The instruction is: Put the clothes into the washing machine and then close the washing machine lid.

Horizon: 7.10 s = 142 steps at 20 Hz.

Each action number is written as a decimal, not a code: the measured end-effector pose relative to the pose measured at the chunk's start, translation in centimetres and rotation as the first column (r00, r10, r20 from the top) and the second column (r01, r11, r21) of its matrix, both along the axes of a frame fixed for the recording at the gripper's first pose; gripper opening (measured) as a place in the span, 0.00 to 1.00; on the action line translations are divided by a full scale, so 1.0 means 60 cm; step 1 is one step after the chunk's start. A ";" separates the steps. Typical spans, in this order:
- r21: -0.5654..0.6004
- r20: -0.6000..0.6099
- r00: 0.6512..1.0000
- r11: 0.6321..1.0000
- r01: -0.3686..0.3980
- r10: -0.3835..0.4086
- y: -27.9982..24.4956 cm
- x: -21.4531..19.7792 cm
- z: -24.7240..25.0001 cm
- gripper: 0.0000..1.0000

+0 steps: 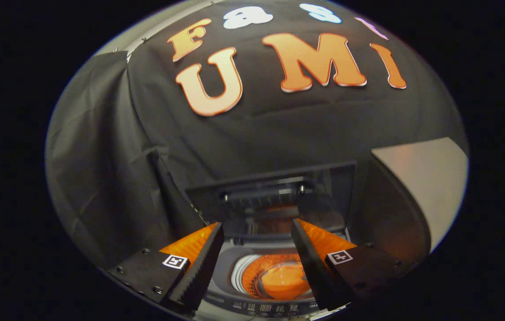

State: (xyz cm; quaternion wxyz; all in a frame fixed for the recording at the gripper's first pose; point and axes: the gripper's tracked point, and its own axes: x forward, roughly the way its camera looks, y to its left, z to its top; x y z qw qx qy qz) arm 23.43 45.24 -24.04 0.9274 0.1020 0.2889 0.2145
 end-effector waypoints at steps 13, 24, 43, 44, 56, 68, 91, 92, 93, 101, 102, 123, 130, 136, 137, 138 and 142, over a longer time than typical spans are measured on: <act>-0.127 0.043 0.999 0.992 -0.015 0.020 0.050 0.247 0.034 0.98; -0.250 -0.065 0.997 0.967 -0.050 0.035 0.058 0.329 -0.081 0.99; -0.247 -0.029 1.000 0.969 -0.015 0.008 0.029 0.288 -0.113 1.00; -0.247 -0.026 1.000 0.969 -0.014 0.007 0.029 0.284 -0.112 1.00; -0.250 0.004 1.000 0.968 0.006 -0.005 0.011 0.199 -0.099 1.00; -0.248 0.068 0.996 0.966 0.070 -0.055 -0.020 0.094 -0.119 1.00; -0.227 0.002 1.000 0.974 0.014 -0.014 -0.032 -0.040 -0.182 0.99; -0.222 0.028 1.000 0.975 0.017 -0.011 -0.032 -0.041 -0.157 0.99; -0.215 0.052 0.999 0.976 0.019 -0.008 -0.034 -0.039 -0.131 0.99; -0.102 0.188 0.981 0.993 0.056 -0.036 -0.056 -0.077 0.046 0.98; -0.091 0.209 0.977 0.994 0.059 -0.039 -0.063 -0.088 0.069 0.98; -0.040 0.492 0.856 0.978 0.203 -0.158 -0.307 -0.320 0.383 0.98; -0.011 0.506 0.837 0.968 0.250 -0.210 -0.405 -0.342 0.409 0.98; -0.010 0.535 0.816 0.964 0.265 -0.219 -0.462 -0.355 0.432 0.98; -0.014 0.539 0.813 0.963 0.269 -0.220 -0.468 -0.357 0.435 0.98; -0.015 0.544 0.810 0.962 0.272 -0.220 -0.471 -0.354 0.438 0.98; -0.009 0.551 0.804 0.962 0.274 -0.224 -0.485 -0.360 0.445 0.98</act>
